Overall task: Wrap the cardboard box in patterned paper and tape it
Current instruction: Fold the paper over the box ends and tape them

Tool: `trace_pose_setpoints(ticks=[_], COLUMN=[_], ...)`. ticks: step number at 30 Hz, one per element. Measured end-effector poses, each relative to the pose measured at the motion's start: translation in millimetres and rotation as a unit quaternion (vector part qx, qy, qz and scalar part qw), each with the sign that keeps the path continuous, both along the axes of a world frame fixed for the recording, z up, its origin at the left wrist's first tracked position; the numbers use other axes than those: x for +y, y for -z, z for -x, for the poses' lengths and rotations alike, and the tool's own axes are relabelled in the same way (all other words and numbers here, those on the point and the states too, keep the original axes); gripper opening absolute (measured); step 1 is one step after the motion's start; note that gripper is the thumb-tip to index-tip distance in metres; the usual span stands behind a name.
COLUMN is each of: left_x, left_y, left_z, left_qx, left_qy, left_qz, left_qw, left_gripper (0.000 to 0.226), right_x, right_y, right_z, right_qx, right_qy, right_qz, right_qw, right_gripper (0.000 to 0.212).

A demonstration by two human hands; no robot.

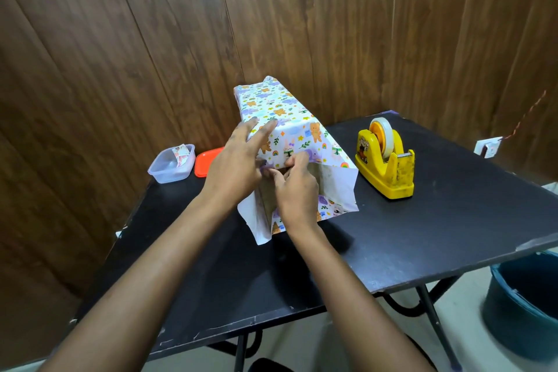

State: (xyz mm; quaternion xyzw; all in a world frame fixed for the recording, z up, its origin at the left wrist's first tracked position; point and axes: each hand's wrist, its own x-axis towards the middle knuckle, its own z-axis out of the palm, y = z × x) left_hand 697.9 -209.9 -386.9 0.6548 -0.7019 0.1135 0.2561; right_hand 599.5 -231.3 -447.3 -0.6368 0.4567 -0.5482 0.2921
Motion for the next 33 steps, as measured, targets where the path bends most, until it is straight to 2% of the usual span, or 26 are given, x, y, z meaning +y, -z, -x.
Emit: trace_pose_setpoints(ticks=[5, 10, 15, 20, 25, 29, 33], left_x=[1, 6, 2, 0, 3, 1, 2], left_y=[-3, -8, -2, -5, -10, -19, -24], left_z=[-1, -2, 3, 3, 3, 3, 14], left_qx=[-0.011, 0.034, -0.059, -0.070, -0.070, -0.110, -0.102], left_qy=[0.010, 0.017, -0.014, -0.024, -0.020, -0.060, -0.078], left_qz=[-0.010, -0.050, 0.001, 0.025, 0.008, -0.028, -0.057], left_qw=[1.000, 0.998, 0.998, 0.997, 0.997, 0.992, 0.990], left_gripper=[0.074, 0.072, 0.075, 0.071, 0.065, 0.068, 0.057], right_x=[-3, -4, -5, -6, -5, -4, 1], right_y=[10, 11, 10, 10, 10, 5, -14], right_z=[5, 7, 9, 10, 14, 19, 28], right_qx=[0.008, 0.014, 0.019, 0.024, 0.030, 0.044, 0.056], right_qy=[-0.001, -0.003, -0.003, -0.001, -0.012, -0.049, -0.067], right_qz=[-0.047, -0.050, -0.054, -0.055, -0.055, -0.067, -0.038], right_qw=[0.999, 0.999, 0.998, 0.998, 0.998, 0.996, 0.995], right_gripper=[0.032, 0.033, 0.029, 0.035, 0.027, 0.019, 0.008])
